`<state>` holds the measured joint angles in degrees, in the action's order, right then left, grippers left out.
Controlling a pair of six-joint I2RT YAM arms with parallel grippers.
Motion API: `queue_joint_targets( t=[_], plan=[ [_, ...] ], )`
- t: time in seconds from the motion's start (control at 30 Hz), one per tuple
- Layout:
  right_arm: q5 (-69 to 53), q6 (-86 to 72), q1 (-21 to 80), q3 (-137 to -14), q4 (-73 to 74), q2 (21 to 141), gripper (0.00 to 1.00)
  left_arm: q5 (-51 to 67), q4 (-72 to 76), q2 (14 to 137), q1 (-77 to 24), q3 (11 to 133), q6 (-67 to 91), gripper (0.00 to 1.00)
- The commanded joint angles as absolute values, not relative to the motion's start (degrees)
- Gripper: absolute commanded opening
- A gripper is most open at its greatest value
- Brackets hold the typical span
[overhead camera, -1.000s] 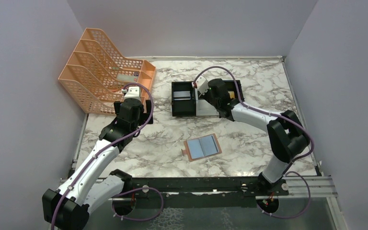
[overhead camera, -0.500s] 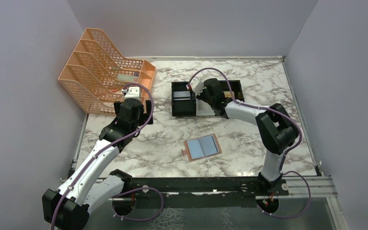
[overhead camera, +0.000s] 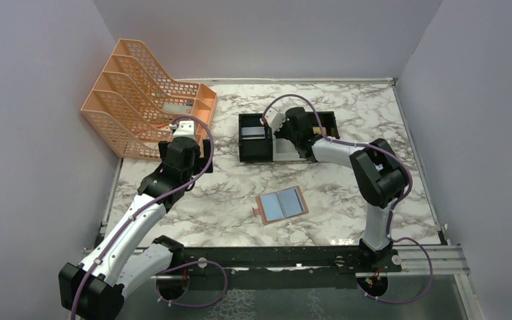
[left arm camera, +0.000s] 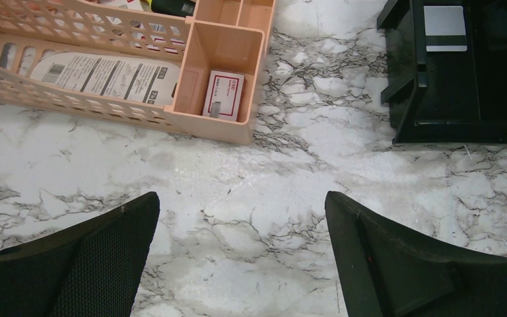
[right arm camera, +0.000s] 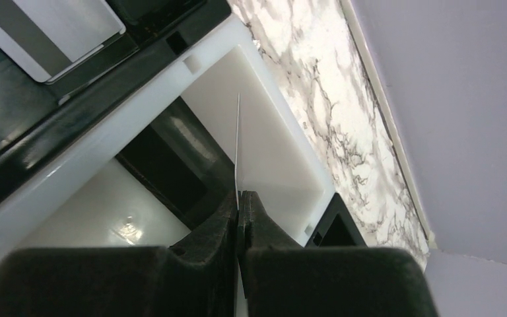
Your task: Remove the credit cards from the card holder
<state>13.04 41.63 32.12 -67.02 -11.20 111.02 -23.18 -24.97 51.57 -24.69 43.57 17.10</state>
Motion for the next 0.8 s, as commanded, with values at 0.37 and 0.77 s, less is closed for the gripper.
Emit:
queue_joint_targets(
  t=[0.37,0.77],
  plan=[
    [9.7,45.4,31.5,-70.3,-14.5,116.3,0.01,-22.6,-24.6,51.7,-24.3,43.4,16.3,0.99],
    [6.2,45.6,31.5,-71.6,-9.5,117.5,0.12,-22.5,-24.6,51.7,-24.3,43.4,16.1,0.99]
  ],
)
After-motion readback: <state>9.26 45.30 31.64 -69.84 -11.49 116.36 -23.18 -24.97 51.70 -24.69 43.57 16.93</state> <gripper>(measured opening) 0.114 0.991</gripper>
